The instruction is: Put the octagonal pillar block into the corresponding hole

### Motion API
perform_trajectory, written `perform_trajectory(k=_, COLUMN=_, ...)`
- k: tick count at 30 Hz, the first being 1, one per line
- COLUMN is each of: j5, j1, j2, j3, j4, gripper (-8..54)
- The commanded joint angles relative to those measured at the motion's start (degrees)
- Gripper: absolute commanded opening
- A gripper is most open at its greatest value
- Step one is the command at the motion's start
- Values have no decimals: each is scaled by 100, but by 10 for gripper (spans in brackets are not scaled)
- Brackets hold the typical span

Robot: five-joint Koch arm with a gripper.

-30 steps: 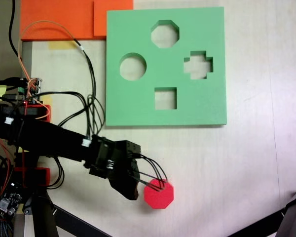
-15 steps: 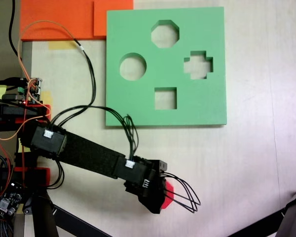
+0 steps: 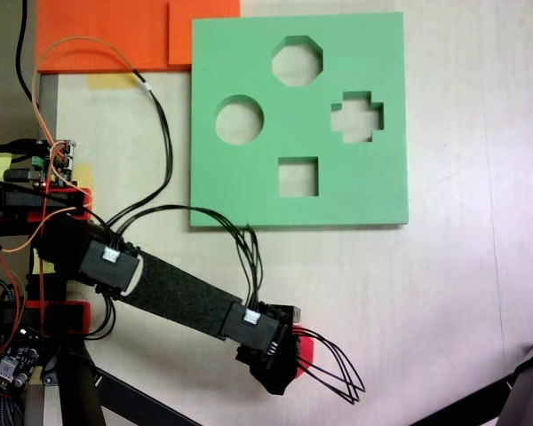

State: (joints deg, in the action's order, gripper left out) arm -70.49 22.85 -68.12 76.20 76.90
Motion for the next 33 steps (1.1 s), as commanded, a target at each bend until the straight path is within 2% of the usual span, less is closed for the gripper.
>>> perform_trajectory(k=1, j5=-44, j1=70, j2=0, j3=-237, j4=-176, gripper=519)
perform_trajectory(k=2, j5=-44, j1=53, j2=97, j3=-237, j4=-185, gripper=516)
perform_trajectory(k=3, j5=-62, j1=53, j2=158, j3=-229, j4=-185, gripper=473)
perform_trajectory(k=4, j5=-70, j1=35, j2=237, j3=-229, j4=-185, gripper=391)
perform_trajectory(k=5, j5=-79, j1=26, j2=290, j3=-220, j4=-185, gripper=337)
perform_trajectory(k=8, j5=-105, j1=35, j2=316, j3=-62, j4=-158, gripper=308)
perform_trajectory(k=13, j5=-105, j1=53, j2=255, j3=-62, j4=360, gripper=168)
perform_trajectory(k=19, j5=-53, j1=-79, j2=-378, j3=-88, j4=949, gripper=159)
perform_trajectory(k=27, j5=-132, j1=-738, j2=-1784, j3=-88, j4=1573, gripper=159)
perform_trajectory(k=33, j5=-1178, j1=-2180, j2=-2742, j3=-105, j4=1740, gripper=159)
